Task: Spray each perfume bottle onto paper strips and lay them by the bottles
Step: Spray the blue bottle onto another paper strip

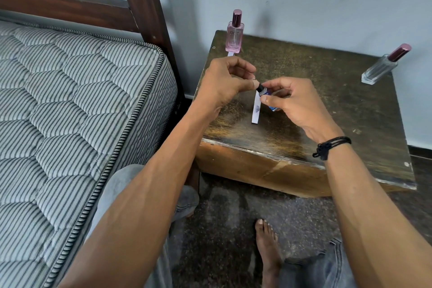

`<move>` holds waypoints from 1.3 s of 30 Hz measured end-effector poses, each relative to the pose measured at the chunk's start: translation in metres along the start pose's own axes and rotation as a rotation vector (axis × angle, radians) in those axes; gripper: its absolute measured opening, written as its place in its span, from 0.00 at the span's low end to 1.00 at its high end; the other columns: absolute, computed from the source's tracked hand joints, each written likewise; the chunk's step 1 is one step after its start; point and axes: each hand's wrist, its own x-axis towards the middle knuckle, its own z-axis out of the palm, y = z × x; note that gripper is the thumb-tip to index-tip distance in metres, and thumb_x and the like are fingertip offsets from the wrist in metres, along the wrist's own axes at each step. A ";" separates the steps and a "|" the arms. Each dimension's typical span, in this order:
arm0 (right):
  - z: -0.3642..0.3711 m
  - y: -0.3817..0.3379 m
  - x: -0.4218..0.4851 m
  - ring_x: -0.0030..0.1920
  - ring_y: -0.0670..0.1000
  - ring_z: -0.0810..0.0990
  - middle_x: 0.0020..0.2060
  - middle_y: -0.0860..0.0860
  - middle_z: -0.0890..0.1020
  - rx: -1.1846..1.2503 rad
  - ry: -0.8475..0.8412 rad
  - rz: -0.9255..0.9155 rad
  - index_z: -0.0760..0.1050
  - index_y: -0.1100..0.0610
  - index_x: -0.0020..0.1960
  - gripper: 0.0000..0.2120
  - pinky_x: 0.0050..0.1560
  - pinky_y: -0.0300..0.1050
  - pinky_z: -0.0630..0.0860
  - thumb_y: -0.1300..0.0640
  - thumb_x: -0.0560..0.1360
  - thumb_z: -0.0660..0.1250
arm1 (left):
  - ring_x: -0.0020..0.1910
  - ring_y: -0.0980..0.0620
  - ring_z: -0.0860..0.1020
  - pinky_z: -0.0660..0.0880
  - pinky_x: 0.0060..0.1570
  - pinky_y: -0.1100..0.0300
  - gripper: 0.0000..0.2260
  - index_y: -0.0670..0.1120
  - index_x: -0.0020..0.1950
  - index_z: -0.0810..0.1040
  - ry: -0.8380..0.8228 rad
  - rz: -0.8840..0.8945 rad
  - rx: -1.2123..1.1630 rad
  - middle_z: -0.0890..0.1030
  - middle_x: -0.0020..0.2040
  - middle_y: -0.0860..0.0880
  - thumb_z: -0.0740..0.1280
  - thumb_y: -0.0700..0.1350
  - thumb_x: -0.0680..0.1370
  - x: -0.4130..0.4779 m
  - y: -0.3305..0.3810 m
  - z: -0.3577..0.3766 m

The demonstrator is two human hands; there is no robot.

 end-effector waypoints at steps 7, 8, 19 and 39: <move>-0.001 -0.001 -0.002 0.37 0.43 0.79 0.39 0.49 0.84 -0.022 0.013 -0.008 0.84 0.45 0.50 0.11 0.49 0.46 0.79 0.60 0.74 0.78 | 0.42 0.52 0.84 0.83 0.53 0.51 0.11 0.46 0.44 0.84 0.016 0.021 0.085 0.86 0.39 0.49 0.81 0.38 0.65 0.001 -0.001 0.001; -0.001 -0.001 -0.002 0.37 0.43 0.79 0.38 0.48 0.84 -0.027 0.013 -0.008 0.84 0.45 0.50 0.11 0.48 0.45 0.78 0.60 0.74 0.78 | 0.42 0.52 0.84 0.82 0.53 0.50 0.11 0.46 0.43 0.84 0.015 0.021 0.090 0.86 0.38 0.49 0.81 0.38 0.65 0.000 -0.001 0.002; 0.003 0.000 -0.002 0.38 0.46 0.78 0.37 0.47 0.83 -0.066 0.031 -0.027 0.83 0.45 0.50 0.11 0.49 0.50 0.79 0.61 0.75 0.77 | 0.41 0.52 0.84 0.82 0.52 0.50 0.10 0.47 0.41 0.84 0.030 0.036 0.151 0.85 0.37 0.50 0.81 0.39 0.64 -0.001 0.001 0.003; 0.004 -0.009 -0.006 0.40 0.42 0.76 0.39 0.43 0.81 -0.091 0.118 -0.063 0.83 0.46 0.50 0.11 0.51 0.51 0.80 0.61 0.75 0.77 | 0.39 0.61 0.82 0.75 0.42 0.71 0.08 0.49 0.45 0.82 0.023 0.146 0.267 0.84 0.40 0.53 0.78 0.40 0.70 -0.010 0.013 0.010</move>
